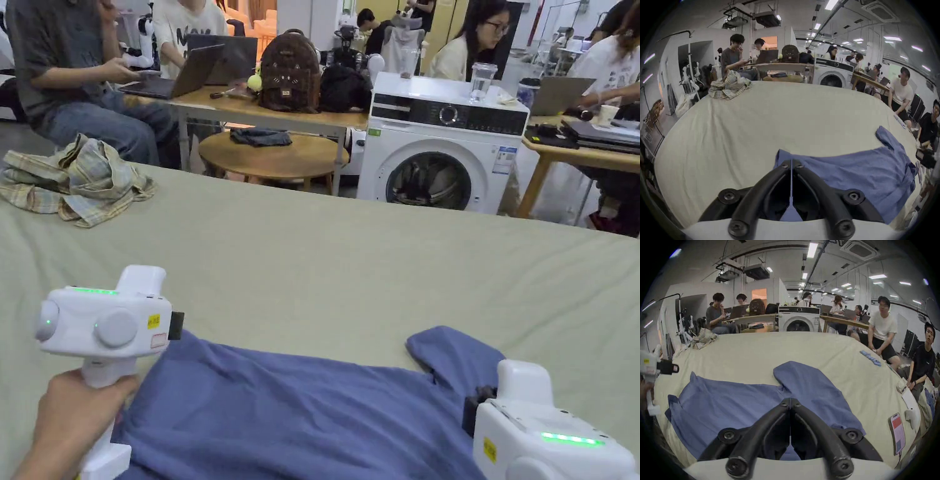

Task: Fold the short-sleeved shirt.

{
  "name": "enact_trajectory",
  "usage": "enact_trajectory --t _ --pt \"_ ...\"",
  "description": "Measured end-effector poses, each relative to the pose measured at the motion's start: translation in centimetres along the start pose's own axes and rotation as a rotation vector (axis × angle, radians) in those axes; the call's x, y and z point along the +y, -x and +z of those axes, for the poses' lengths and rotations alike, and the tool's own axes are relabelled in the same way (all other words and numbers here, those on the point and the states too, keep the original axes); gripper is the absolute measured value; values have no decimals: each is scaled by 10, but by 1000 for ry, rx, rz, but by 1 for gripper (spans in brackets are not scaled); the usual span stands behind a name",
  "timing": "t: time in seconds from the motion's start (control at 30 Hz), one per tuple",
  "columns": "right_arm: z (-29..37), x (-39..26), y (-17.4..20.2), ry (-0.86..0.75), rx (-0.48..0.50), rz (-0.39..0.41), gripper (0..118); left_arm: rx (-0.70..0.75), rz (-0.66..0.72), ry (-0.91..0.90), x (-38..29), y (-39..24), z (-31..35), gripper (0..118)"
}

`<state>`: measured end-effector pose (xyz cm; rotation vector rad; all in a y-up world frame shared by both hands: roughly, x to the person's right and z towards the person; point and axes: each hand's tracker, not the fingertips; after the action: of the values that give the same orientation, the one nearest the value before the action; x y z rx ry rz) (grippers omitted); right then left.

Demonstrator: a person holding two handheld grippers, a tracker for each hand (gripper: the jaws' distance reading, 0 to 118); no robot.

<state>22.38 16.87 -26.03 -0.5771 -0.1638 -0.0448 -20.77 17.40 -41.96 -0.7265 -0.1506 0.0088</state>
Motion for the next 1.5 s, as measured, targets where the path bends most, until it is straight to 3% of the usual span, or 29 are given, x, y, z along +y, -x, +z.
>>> enact_trajectory --t 0.13,0.2,0.23,0.3,0.4,0.5,0.53,0.6,0.63,0.93,1.03,1.07,1.33,1.4,1.43,1.47,1.5 --pt "-12 -2 -7 42 2 10 0 -52 18 179 30 18 -46 1" --pt "-19 -4 -13 58 2 17 0 -67 31 254 36 21 -67 38" --pt "-20 -5 -14 67 -2 17 0 -78 31 277 37 23 -74 48" --pt "-24 -6 -19 80 -7 10 0 -55 33 343 35 22 -91 53" --pt "-27 -7 -23 96 -18 18 0 -16 -17 474 24 14 -111 53" --pt "-30 -5 -27 115 -22 13 0 -7 -37 400 20 4 -103 50" --pt "-31 -4 -28 120 -19 8 0 9 -50 402 20 -1 -102 42" --pt "-35 -1 -32 132 -19 -4 0 -21 -88 375 17 -7 -99 11" --pt "-37 1 -33 136 -17 -8 0 -28 -90 370 15 -9 -99 2" --pt "-89 69 -64 214 -36 -18 0 -36 -89 226 15 4 -71 0" --pt "-134 89 -79 314 -47 2 45 -44 -66 191 13 7 -56 0" --pt "-150 92 -84 346 -63 9 55 -46 -61 184 12 8 -52 0" --pt "-222 72 -103 546 -35 -9 58 -55 -53 146 7 7 -39 0" --pt "-223 76 -107 525 -37 -33 51 -54 -53 146 7 8 -40 0" --pt "-222 78 -107 527 -35 -34 33 -52 -54 148 7 8 -41 0" --pt "-220 78 -107 516 -15 -35 0 -51 -57 146 8 8 -41 0" --pt "-217 79 -103 518 32 -36 0 -50 -57 145 8 8 -41 0"
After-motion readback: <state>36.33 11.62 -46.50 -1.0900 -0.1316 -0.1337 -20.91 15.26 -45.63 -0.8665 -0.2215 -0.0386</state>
